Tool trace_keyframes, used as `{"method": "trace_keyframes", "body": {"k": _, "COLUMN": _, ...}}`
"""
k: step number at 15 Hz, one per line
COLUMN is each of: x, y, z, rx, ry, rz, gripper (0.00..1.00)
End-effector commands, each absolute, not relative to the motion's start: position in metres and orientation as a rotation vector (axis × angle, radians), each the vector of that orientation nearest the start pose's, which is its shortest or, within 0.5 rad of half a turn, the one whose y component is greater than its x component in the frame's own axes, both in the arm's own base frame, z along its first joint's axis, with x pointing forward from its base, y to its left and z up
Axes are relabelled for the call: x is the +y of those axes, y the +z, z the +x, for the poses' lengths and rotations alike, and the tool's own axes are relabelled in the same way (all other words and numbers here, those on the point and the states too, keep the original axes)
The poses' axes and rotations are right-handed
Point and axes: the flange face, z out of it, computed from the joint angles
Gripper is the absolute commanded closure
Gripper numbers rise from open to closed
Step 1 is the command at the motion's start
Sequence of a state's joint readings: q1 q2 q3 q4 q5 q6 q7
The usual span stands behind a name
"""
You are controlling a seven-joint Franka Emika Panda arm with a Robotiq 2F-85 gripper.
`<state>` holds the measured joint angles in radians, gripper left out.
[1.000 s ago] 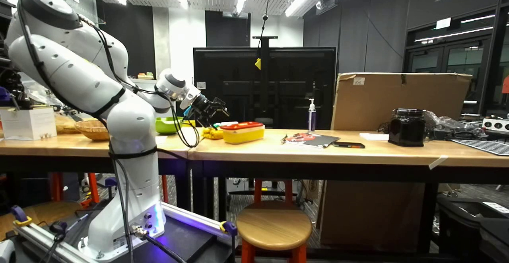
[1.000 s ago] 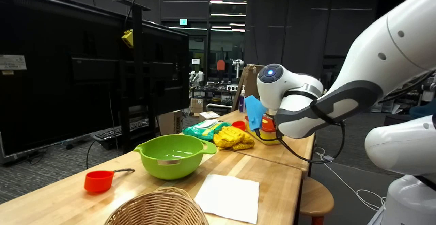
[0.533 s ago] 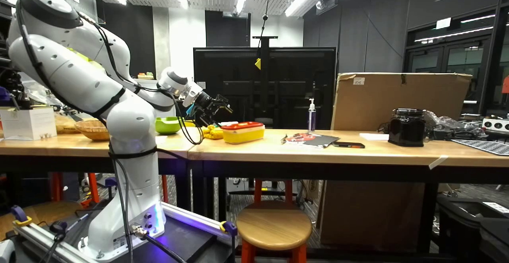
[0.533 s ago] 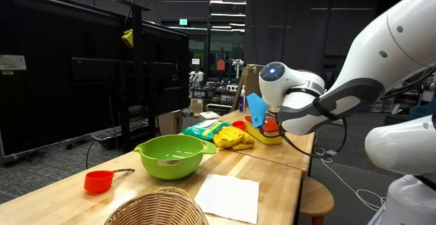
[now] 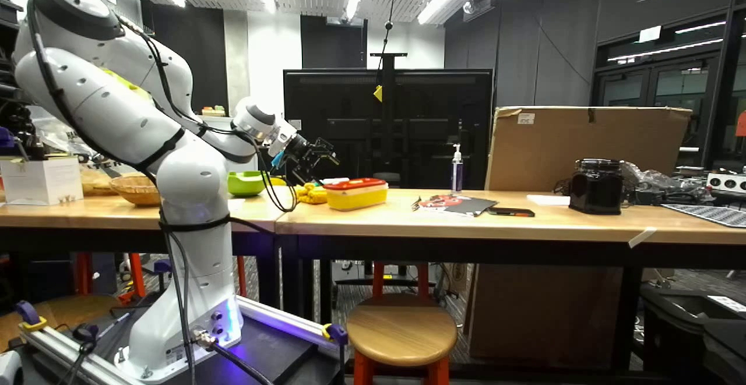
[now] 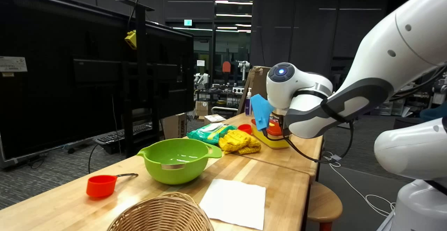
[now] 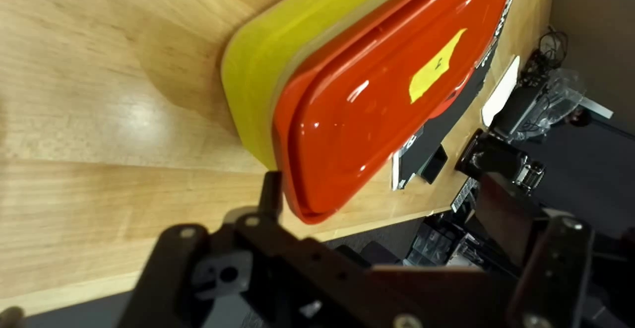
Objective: Remove the orange lid from the yellow bowl and put it on the table
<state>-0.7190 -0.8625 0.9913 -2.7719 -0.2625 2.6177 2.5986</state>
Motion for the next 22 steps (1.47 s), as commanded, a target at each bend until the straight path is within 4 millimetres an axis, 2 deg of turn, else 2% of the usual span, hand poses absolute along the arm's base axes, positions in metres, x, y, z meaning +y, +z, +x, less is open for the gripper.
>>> {"method": "trace_keyframes", "body": {"k": 1, "x": 0.088, "y": 0.389, "z": 0.383, "rx": 2.390, "ry": -1.226, "rz": -1.287, "gripper": 0.00}}
{"method": "trace_keyframes", "body": {"k": 6, "x": 0.090, "y": 0.373, "z": 0.389, "rx": 2.384, "ry": -1.139, "rz": -1.324, "gripper": 0.00}}
{"method": "trace_keyframes", "body": {"k": 9, "x": 0.084, "y": 0.367, "z": 0.391, "rx": 2.402, "ry": -1.124, "rz": -1.344, "gripper": 0.00}}
{"method": "trace_keyframes", "body": {"k": 22, "x": 0.042, "y": 0.373, "z": 0.400, "rx": 2.418, "ry": -1.187, "rz": -1.348, "gripper": 0.00}}
